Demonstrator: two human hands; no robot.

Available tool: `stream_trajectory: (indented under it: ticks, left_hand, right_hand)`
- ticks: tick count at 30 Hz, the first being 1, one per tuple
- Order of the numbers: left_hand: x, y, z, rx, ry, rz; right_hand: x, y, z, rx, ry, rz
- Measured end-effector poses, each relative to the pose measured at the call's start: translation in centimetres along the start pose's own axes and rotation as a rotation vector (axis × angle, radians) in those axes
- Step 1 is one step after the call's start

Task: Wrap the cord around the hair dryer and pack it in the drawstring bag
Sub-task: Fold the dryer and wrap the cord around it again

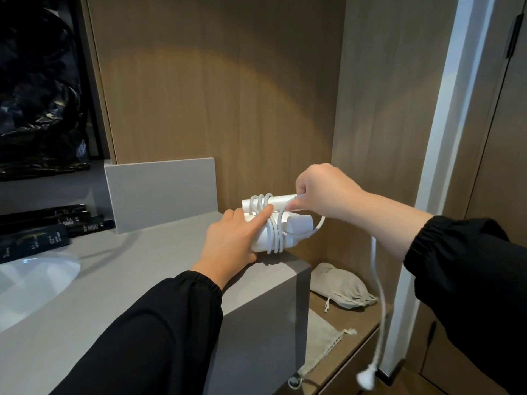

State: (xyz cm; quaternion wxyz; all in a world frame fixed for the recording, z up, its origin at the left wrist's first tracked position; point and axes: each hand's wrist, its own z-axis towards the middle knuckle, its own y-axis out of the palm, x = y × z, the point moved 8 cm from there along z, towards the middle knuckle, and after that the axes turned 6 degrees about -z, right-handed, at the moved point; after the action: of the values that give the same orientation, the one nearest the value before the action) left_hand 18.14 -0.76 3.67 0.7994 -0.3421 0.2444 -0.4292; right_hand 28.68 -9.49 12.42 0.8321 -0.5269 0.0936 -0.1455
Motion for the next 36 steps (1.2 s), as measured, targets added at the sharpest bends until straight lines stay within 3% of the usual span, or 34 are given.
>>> stream_trajectory:
  ticks: [3, 8, 13, 19, 28, 36]
  left_hand:
    - [-0.1, -0.1, 0.0, 0.016, 0.015, 0.002]
    - [0.8, -0.3, -0.1, 0.029, 0.091, 0.011]
    - [1.5, -0.3, 0.0, 0.04, 0.151, 0.007]
    - [2.6, -0.4, 0.0, 0.058, 0.241, -0.004]
    - [4.1, -1.4, -0.5, 0.16, 0.406, -0.014]
    - [4.5, -1.3, -0.6, 0.177, 0.468, -0.022]
  right_hand:
    - [0.7, -0.2, 0.4, -0.027, 0.014, -0.02]
    - [1.4, 0.5, 1.1, -0.124, -0.038, 0.227]
    - [2.4, 0.1, 1.4, -0.024, -0.002, 0.304]
    - [3.7, 0.6, 1.4, 0.013, 0.095, 0.192]
    - [4.3, 2.5, 1.4, -0.167, 0.032, 0.185]
    - [4.0, 3.1, 1.6, -0.203, -0.029, 0.228]
